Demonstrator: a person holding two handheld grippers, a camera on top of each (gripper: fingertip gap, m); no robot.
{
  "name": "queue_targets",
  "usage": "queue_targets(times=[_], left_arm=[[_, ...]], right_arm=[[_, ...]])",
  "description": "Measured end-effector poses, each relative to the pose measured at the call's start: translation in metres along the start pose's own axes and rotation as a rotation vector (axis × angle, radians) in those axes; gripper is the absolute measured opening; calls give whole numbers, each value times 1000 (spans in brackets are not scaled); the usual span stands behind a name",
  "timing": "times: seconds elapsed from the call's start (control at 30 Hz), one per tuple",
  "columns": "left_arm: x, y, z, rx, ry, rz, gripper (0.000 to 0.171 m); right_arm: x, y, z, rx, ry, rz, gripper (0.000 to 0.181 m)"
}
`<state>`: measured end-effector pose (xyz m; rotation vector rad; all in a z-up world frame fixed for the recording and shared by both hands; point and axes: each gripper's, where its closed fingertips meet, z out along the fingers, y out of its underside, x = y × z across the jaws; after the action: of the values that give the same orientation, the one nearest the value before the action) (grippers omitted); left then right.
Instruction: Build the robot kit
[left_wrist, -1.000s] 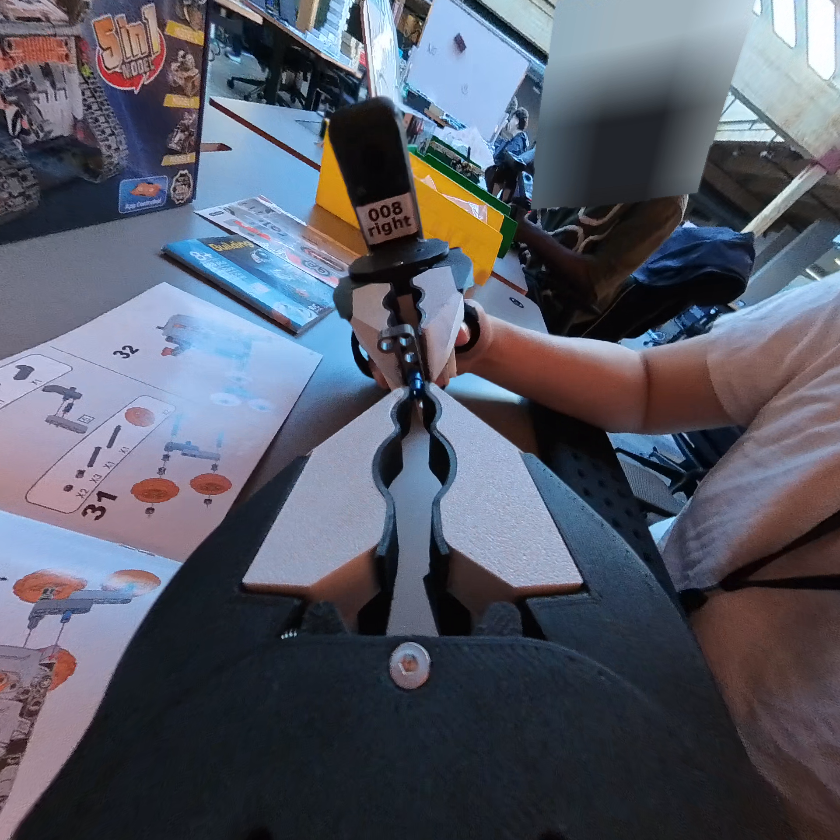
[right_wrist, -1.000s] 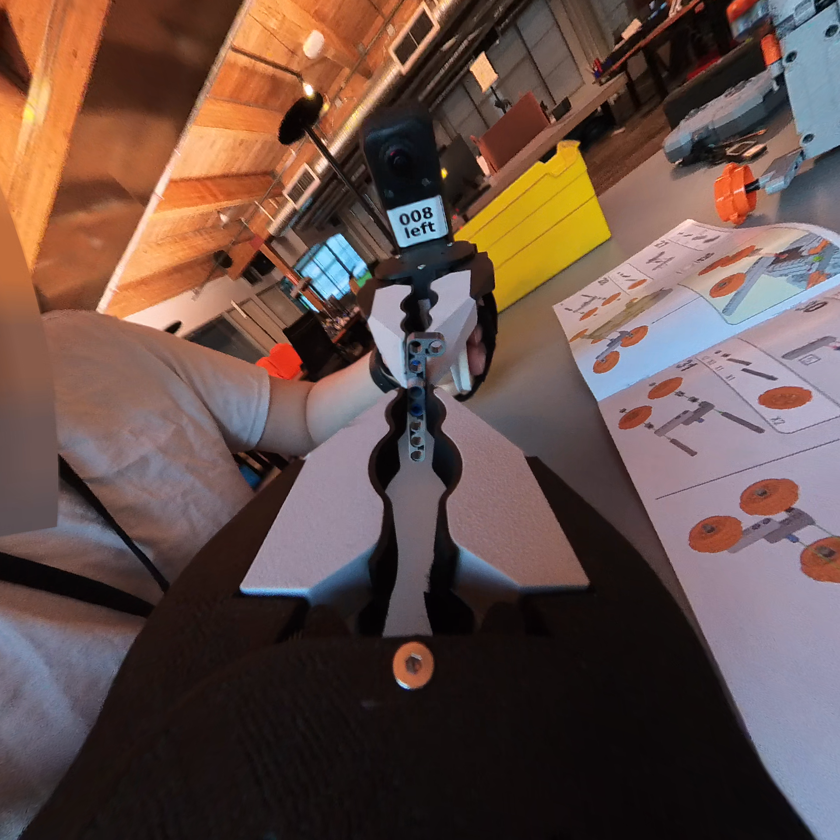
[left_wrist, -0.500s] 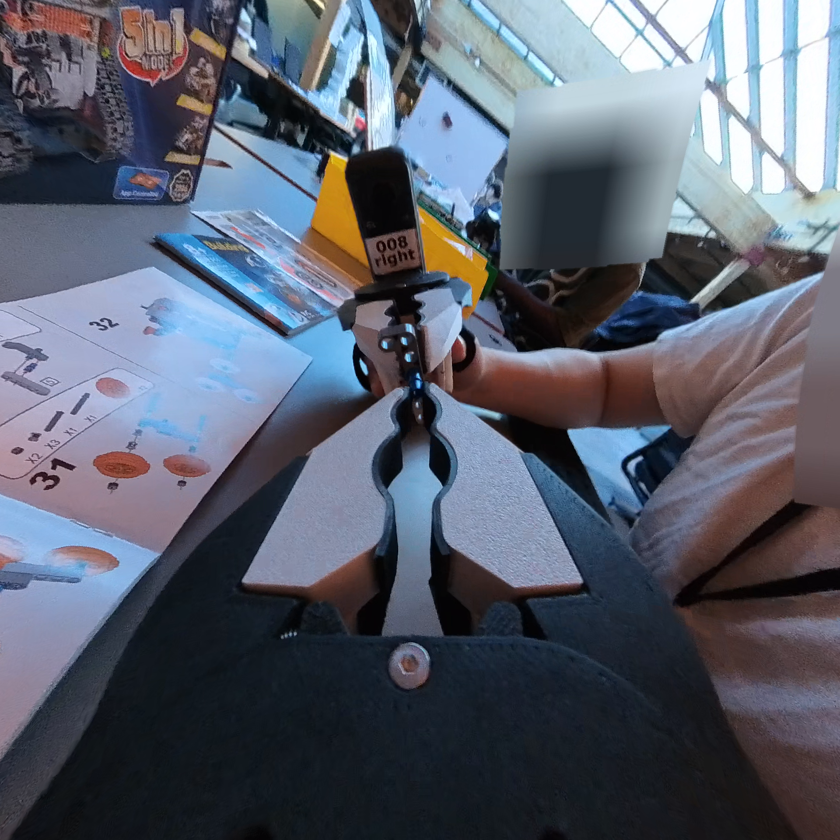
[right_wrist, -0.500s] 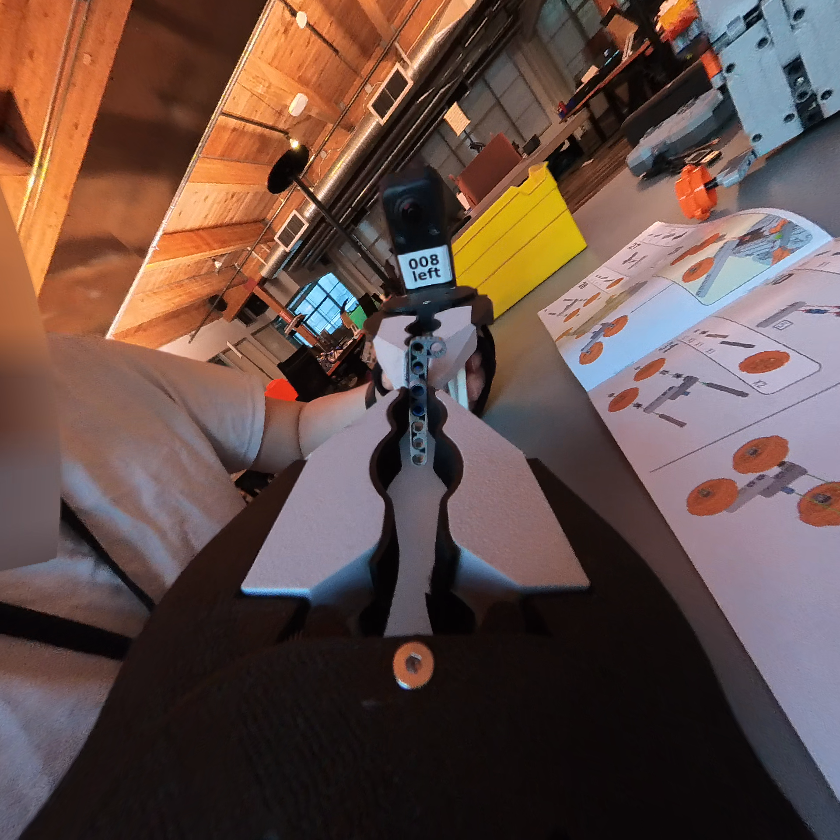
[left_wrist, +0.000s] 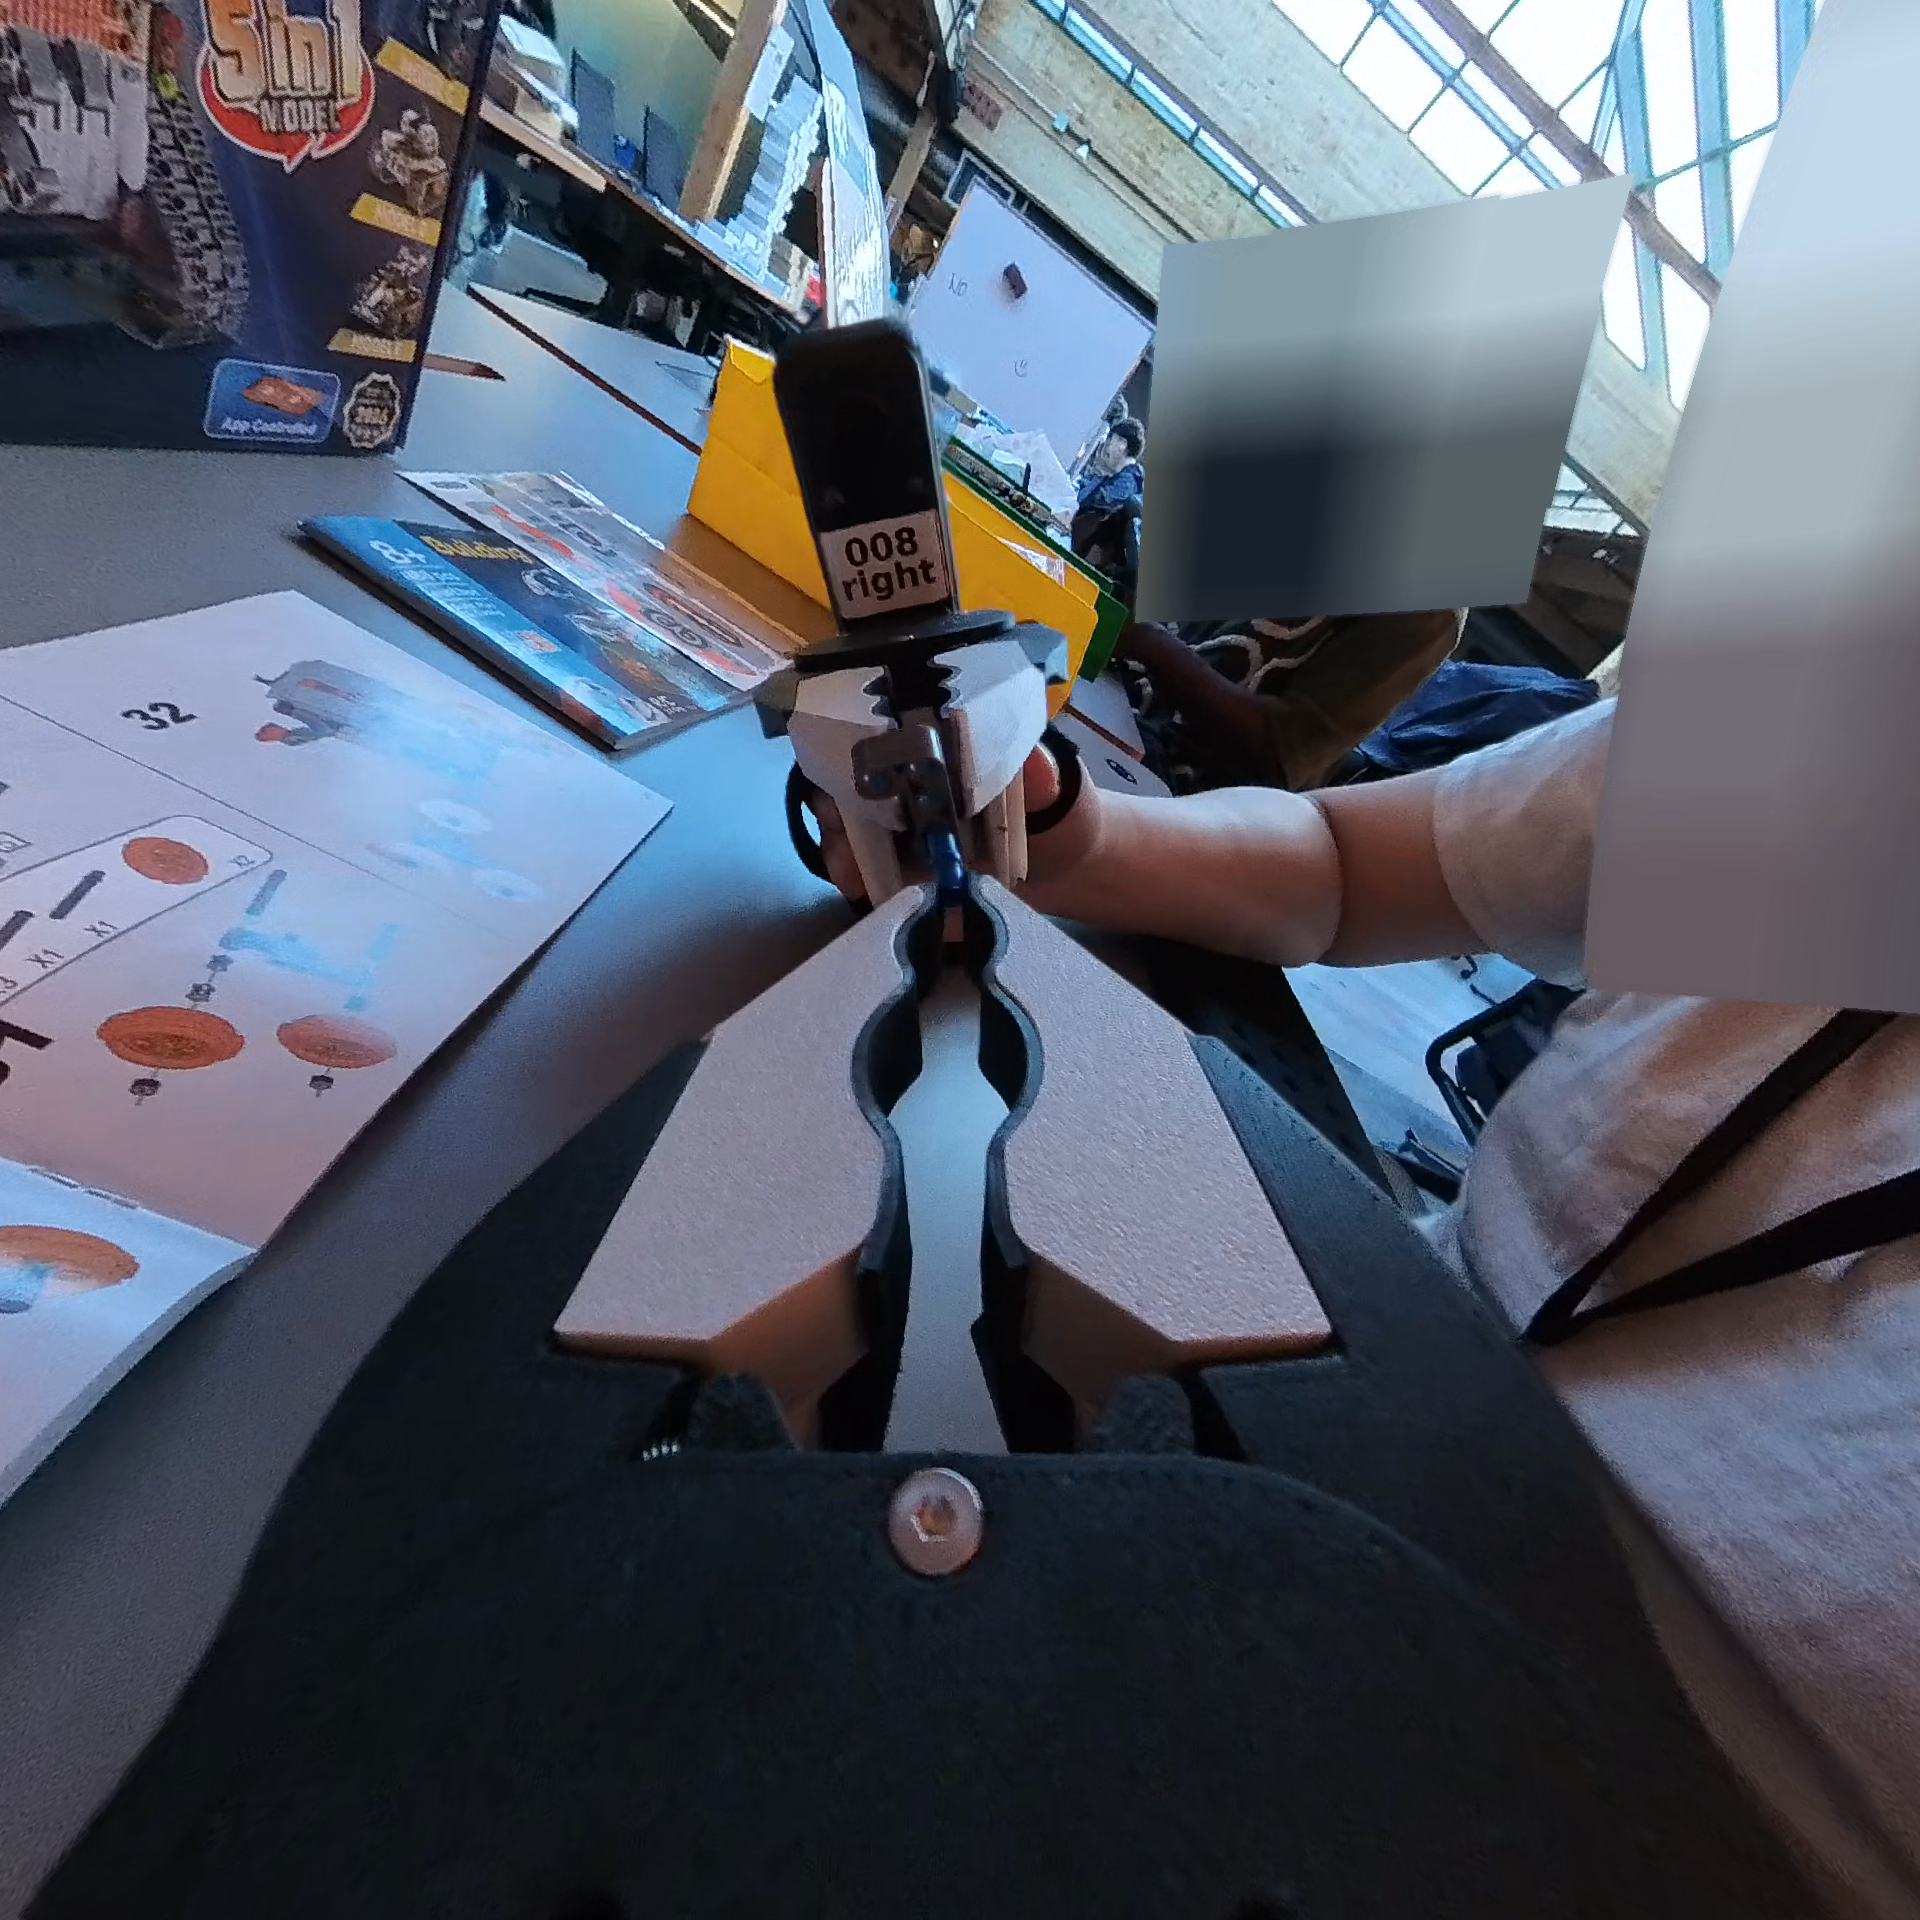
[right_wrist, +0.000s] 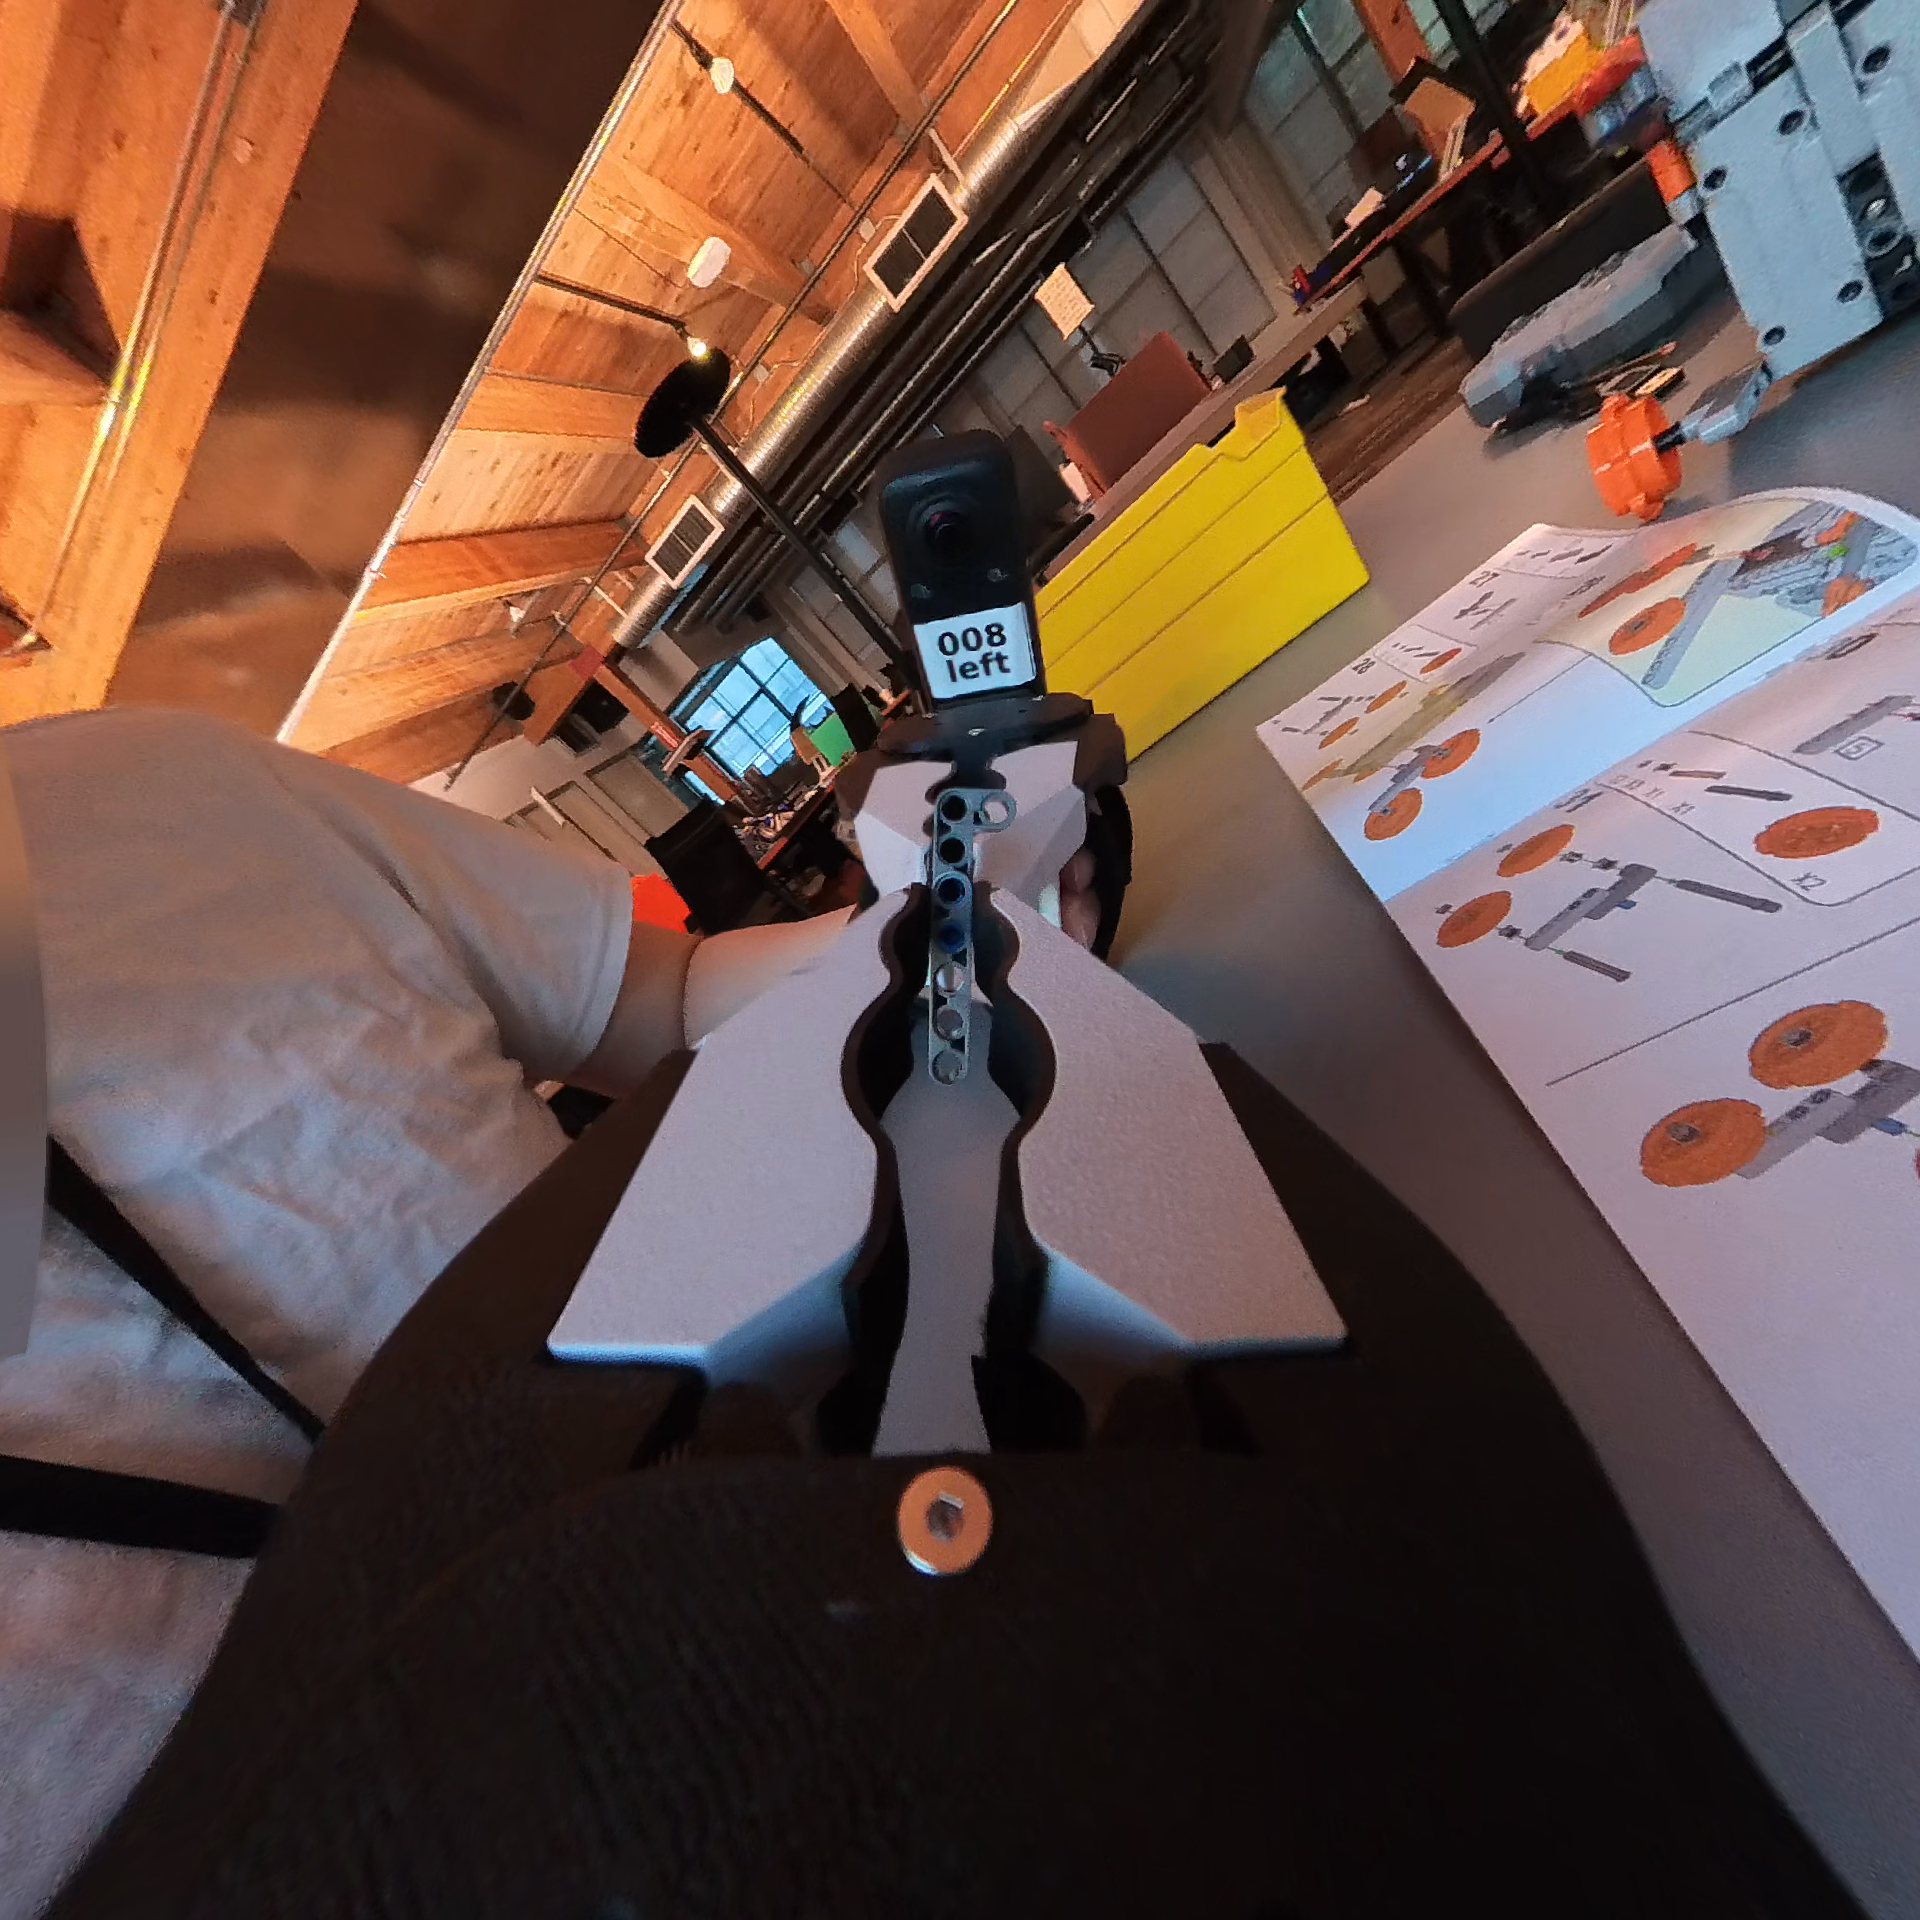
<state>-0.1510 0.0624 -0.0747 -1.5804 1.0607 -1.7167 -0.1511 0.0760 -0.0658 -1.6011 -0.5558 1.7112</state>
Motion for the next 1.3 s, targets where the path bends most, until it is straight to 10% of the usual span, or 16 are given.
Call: queue_targets(times=[1.3], left_arm=[[-23,0,-67,-51,-210,147,12]], right_arm=[[17,8,57,-51,41,23,5]])
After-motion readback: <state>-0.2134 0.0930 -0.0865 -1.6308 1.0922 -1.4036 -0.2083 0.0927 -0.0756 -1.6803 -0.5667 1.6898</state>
